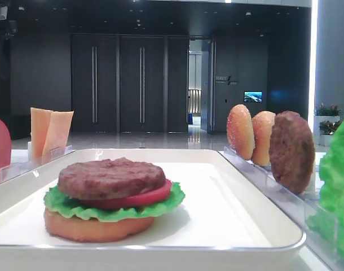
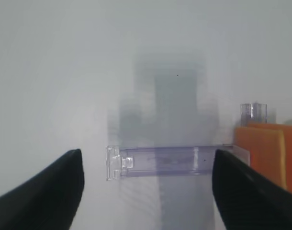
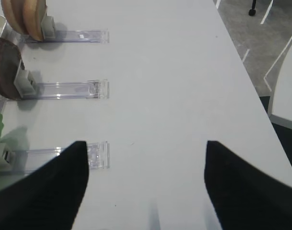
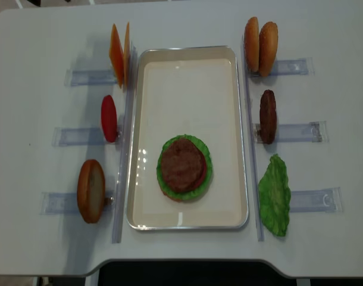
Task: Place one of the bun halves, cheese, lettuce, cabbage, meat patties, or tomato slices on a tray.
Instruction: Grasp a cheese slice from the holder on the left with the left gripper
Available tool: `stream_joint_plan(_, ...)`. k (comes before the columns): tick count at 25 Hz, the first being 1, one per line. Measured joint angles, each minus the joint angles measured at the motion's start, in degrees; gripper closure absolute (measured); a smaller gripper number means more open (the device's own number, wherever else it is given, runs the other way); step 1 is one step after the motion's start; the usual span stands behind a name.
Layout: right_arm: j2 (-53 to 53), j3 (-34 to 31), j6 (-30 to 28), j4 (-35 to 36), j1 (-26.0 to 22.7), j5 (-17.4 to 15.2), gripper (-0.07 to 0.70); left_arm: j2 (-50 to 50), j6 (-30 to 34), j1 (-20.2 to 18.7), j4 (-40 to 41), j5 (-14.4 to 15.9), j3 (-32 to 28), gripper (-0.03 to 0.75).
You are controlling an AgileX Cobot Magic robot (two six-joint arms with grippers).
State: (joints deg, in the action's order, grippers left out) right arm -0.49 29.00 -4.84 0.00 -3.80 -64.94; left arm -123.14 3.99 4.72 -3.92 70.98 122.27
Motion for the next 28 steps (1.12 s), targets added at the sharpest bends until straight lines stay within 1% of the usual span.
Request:
stream_joint_plan(3, 0.0, 0.0, 0.0, 0.0, 0.0, 0.0, 0.146, -0.7, -1.6, -1.0, 2.8, 0.0, 0.1, 0.072)
stream_joint_plan(5, 0.0, 0.0, 0.0, 0.0, 0.0, 0.0, 0.146, -0.7, -3.3, -2.4, 6.6, 0.0, 0.1, 0.072)
stream_joint_plan(7, 0.0, 0.0, 0.0, 0.0, 0.0, 0.0, 0.146, -0.7, -4.3, -4.1, 8.3, 0.0, 0.1, 0.072)
stream_joint_plan(17, 0.0, 0.0, 0.0, 0.0, 0.0, 0.0, 0.146, -0.8, -11.3, -14.0, 8.6, 0.0, 0.1, 0.072)
stream_joint_plan(21, 0.0, 0.0, 0.0, 0.0, 0.0, 0.0, 0.146, -0.8, -13.2, -17.3, 8.6, 0.0, 0.1, 0.072)
stream_joint_plan(28, 0.0, 0.0, 0.0, 0.0, 0.0, 0.0, 0.146, -0.8, -15.3, -20.7, 8.6, 0.0, 0.1, 0.072)
